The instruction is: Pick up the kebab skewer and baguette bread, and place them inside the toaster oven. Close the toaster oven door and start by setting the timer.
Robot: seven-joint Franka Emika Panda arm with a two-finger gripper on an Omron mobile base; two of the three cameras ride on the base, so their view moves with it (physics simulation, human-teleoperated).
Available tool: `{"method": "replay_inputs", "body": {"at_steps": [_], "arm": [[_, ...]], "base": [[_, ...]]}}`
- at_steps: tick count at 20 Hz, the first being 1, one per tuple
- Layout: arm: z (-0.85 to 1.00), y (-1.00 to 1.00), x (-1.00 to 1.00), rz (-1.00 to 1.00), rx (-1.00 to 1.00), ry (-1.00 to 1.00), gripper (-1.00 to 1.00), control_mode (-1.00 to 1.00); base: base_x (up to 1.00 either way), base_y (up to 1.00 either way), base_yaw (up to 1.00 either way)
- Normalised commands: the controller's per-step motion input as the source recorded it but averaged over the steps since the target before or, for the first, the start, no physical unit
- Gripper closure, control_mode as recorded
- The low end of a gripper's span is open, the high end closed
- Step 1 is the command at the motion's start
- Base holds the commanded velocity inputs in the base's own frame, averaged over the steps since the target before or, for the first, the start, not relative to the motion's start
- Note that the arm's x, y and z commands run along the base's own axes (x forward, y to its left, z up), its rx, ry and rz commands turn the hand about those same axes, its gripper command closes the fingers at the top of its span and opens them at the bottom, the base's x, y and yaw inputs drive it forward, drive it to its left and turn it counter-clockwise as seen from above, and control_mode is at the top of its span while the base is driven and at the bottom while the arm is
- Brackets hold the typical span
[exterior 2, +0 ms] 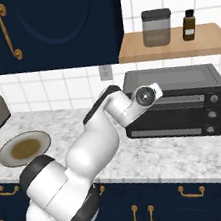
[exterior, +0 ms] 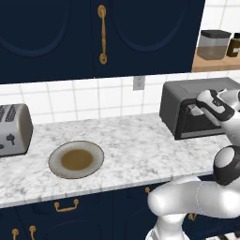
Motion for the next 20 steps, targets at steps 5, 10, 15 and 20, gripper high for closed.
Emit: {"method": "replay_inputs", "body": {"at_steps": [5, 10, 15, 20], "arm": [[-0.57, 0.24, 0.46, 0.00, -0.12, 0.00, -1.00, -1.00], [0.00, 0.04, -0.23, -0.01, -0.09, 0.00, -1.00, -1.00], [0.39, -0.10, -0.45, -0.04, -0.09, -0.02, -1.00, -1.00], [0.19, -0.36, -0.67, -0.07, -0.07, -0.01, -1.00, -1.00]], "base": [[0.00, 0.00, 0.00], [0.00, 0.00, 0.00], [0.00, 0.00, 0.00], [0.00, 0.00, 0.00]]}}
